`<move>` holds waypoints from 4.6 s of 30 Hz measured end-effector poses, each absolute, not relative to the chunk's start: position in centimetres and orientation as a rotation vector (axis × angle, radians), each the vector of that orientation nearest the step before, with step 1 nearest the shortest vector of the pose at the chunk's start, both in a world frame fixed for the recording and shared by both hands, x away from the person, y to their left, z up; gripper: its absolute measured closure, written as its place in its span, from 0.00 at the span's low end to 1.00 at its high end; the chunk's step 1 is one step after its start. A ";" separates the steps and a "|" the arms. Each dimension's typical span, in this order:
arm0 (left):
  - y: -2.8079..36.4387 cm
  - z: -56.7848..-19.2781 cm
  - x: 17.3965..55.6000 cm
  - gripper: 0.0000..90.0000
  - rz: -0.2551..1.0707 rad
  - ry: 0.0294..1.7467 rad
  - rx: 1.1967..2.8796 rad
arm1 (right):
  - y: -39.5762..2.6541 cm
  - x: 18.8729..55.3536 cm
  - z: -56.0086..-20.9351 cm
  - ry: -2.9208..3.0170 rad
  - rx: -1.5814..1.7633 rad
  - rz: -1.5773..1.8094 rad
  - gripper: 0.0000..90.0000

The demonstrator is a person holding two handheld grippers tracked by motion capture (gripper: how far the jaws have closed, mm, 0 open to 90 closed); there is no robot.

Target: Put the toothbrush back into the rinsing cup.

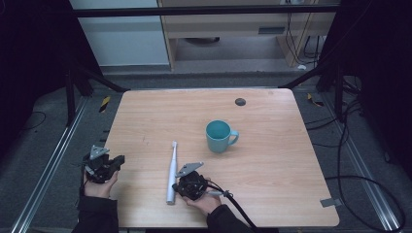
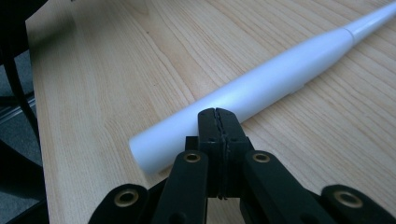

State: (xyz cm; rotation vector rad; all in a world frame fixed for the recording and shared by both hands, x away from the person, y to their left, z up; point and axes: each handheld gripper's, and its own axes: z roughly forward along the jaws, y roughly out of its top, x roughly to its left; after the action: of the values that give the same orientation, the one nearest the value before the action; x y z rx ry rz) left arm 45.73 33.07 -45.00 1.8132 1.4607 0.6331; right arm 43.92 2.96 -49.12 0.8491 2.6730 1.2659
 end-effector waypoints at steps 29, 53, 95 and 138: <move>27.7 -44.7 45.2 0.93 0.499 1.248 1.995 | -8.6 47.3 -45.7 2.311 1.130 1.210 0.98; 24.0 -44.1 45.3 0.81 0.429 1.139 2.056 | -23.0 45.3 -45.4 1.953 1.377 1.169 0.70; 18.9 -46.0 47.3 0.58 0.145 1.073 2.534 | -24.9 45.3 -46.1 1.983 1.370 1.036 0.52; 20.6 -43.9 47.1 0.74 0.218 1.155 2.472 | -25.0 45.4 -46.2 1.990 1.374 1.005 0.55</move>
State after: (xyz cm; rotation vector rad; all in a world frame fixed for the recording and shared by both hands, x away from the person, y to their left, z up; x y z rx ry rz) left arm 47.15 20.61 -43.87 2.4721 1.1545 0.2177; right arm 45.40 -24.95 -46.18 1.3742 1.9896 1.0045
